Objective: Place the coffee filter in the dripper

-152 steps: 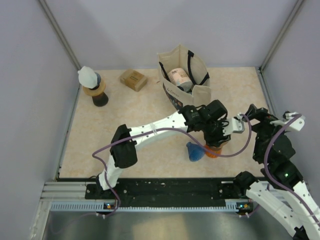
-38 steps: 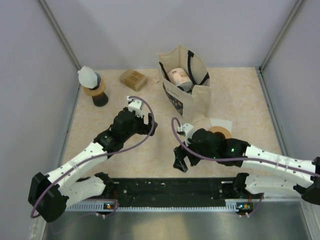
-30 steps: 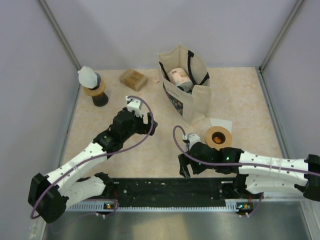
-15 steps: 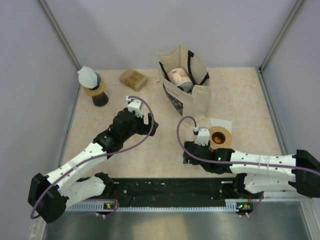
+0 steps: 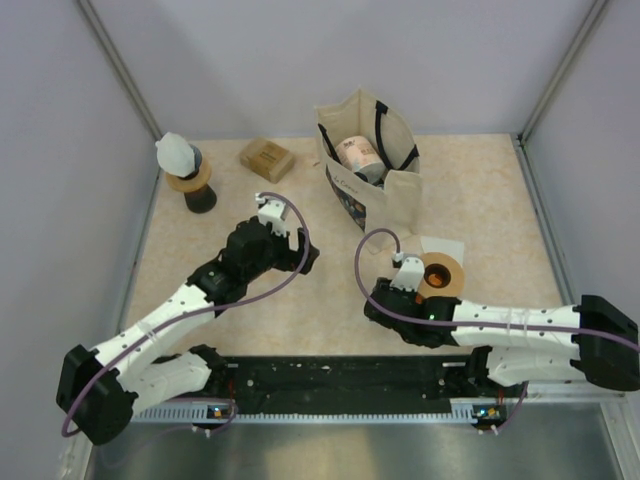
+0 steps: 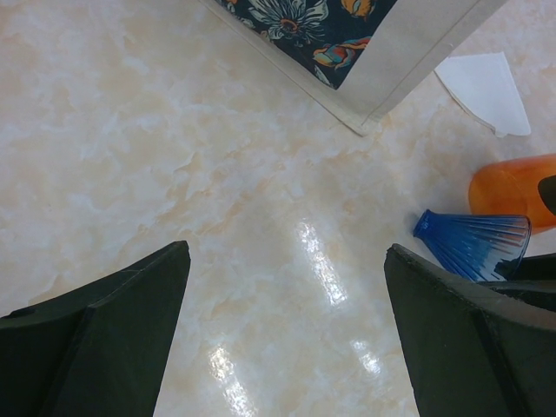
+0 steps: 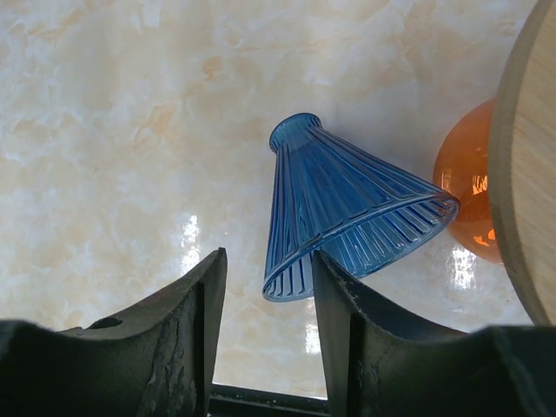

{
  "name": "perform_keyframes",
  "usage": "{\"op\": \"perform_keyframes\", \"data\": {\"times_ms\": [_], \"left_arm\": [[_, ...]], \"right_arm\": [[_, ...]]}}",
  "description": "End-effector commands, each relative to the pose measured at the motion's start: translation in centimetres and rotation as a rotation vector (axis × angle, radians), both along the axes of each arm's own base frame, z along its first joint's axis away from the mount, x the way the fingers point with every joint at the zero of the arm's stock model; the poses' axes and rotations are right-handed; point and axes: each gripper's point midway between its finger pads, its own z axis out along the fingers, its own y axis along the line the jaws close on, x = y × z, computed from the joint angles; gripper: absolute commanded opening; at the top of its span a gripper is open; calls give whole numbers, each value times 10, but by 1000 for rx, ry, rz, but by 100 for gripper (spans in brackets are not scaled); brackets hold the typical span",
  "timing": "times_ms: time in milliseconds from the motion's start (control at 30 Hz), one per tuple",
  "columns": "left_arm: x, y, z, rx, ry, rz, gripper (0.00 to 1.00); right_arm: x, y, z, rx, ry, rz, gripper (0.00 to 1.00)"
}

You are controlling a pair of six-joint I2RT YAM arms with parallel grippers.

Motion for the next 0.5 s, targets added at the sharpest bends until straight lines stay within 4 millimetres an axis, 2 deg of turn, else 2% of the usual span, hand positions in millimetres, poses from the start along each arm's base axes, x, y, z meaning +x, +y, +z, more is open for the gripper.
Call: {"op": "perform_keyframes", "data": {"times_ms": [0, 167, 300, 467], "left_arm": [[1, -11, 11, -42, -9, -39, 99], [0, -13, 9, -52, 2, -50, 99], [-1, -17, 8, -56, 9, -67, 99], [-1, -16, 7, -55, 10, -63, 99]], "right_arm": [[3, 2, -2, 33, -23, -56, 44], [3, -1, -8, 31, -14, -80, 36], [6, -1, -6, 33, -31, -86, 31], [8, 0, -7, 29, -45, -87, 30]]}}
